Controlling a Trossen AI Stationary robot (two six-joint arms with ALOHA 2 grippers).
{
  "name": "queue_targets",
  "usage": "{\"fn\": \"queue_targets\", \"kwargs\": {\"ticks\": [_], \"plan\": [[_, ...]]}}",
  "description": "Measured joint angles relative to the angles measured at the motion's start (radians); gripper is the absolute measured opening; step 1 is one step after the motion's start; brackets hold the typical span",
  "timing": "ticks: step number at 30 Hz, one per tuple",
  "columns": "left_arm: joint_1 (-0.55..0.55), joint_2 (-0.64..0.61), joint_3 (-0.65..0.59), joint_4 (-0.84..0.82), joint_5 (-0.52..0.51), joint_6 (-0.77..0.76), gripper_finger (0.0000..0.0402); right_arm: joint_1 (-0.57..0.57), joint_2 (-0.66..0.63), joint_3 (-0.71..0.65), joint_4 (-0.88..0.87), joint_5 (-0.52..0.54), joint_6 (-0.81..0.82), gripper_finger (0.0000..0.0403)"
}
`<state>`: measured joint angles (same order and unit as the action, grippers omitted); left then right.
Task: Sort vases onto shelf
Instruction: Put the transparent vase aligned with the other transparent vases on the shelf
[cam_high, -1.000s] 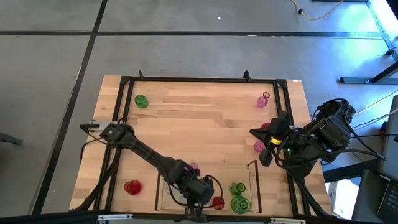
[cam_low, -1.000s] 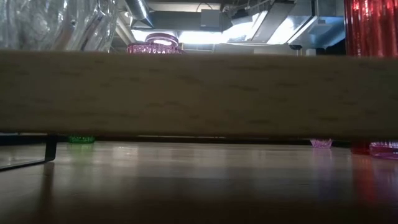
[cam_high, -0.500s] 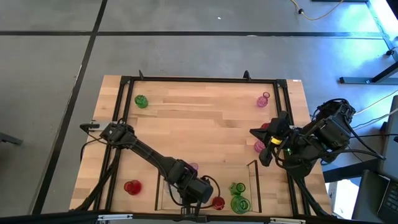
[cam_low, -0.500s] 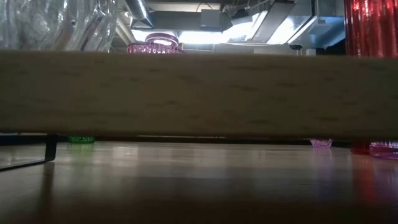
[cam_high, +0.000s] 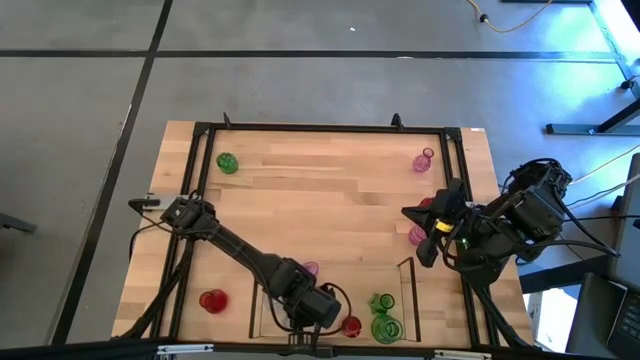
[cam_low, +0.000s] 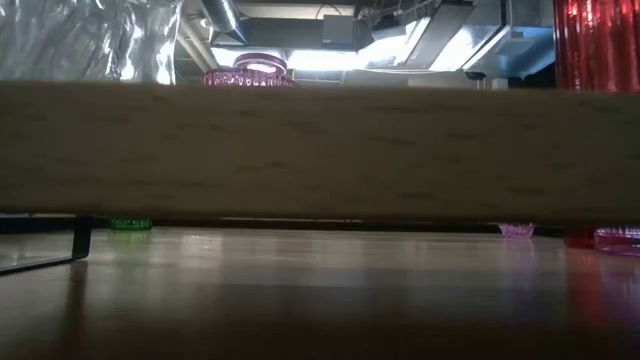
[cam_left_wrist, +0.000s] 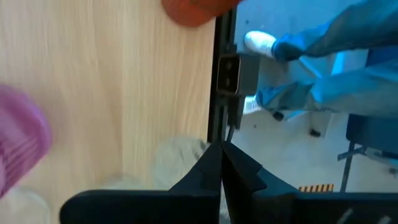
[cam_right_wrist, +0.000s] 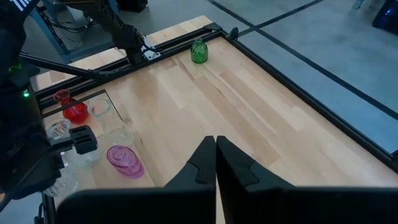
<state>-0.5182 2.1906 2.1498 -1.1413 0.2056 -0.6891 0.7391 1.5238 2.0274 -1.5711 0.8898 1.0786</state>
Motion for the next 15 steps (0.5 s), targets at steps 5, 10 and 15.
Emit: {"fn": "queue_targets", "kwargs": {"ticks": [5, 10, 15], "plan": [[0.006, 0.0, 0.0, 0.053, 0.027, -0.004, 0.0, 0.0, 0.0, 0.0, 0.0, 0.0, 0.017, 0.0], [0.002, 0.0, 0.0, 0.05, 0.055, -0.007, 0.0, 0.0, 0.0, 0.0, 0.0, 0.0, 0.017, 0.0], [-0.009, 0.0, 0.0, 0.05, 0.073, -0.01, 0.0, 0.0, 0.0, 0.0, 0.0, 0.0, 0.016, 0.0]]}}
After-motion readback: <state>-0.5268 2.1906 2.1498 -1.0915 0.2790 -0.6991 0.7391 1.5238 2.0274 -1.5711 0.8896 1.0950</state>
